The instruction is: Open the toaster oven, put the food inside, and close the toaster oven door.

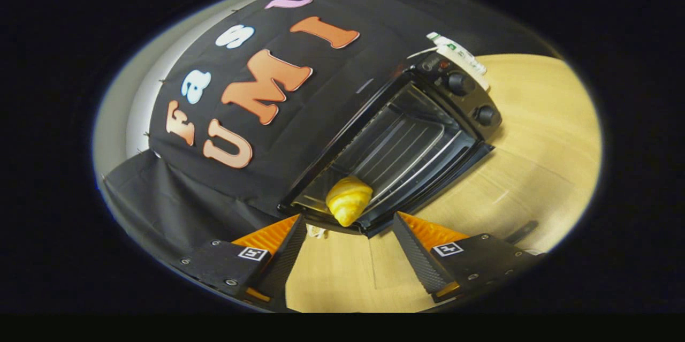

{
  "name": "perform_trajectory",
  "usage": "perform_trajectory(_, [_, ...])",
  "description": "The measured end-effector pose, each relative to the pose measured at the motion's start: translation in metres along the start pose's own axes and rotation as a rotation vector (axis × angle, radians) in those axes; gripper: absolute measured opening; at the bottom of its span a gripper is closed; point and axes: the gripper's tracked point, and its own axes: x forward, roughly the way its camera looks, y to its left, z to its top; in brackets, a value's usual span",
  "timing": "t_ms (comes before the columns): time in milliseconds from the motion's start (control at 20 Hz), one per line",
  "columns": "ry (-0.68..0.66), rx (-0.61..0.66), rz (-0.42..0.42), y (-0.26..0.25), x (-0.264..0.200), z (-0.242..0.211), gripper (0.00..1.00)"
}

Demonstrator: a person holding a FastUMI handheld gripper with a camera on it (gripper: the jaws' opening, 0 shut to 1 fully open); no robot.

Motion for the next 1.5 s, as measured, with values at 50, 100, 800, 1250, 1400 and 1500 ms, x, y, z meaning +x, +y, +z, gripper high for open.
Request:
perform_trajectory(50, [0.002, -0.046, -0.025, -0.006, -0.007, -0.001, 0.96])
perform_trajectory(100, [0.007, -0.088, -0.049, -0.013, -0.016, -0.002, 0.96])
perform_trajectory(800, [0.185, -0.557, -0.356, -0.100, -0.066, -0.061, 0.99])
perform_trajectory(1250, [0.247, -0.703, -0.419, -0.119, -0.051, -0.072, 0.99])
perform_trajectory(1400, [0.256, -0.742, -0.429, -0.121, -0.042, -0.074, 0.99])
perform_trajectory(1500, [0.261, -0.737, -0.435, -0.122, -0.040, -0.074, 0.99])
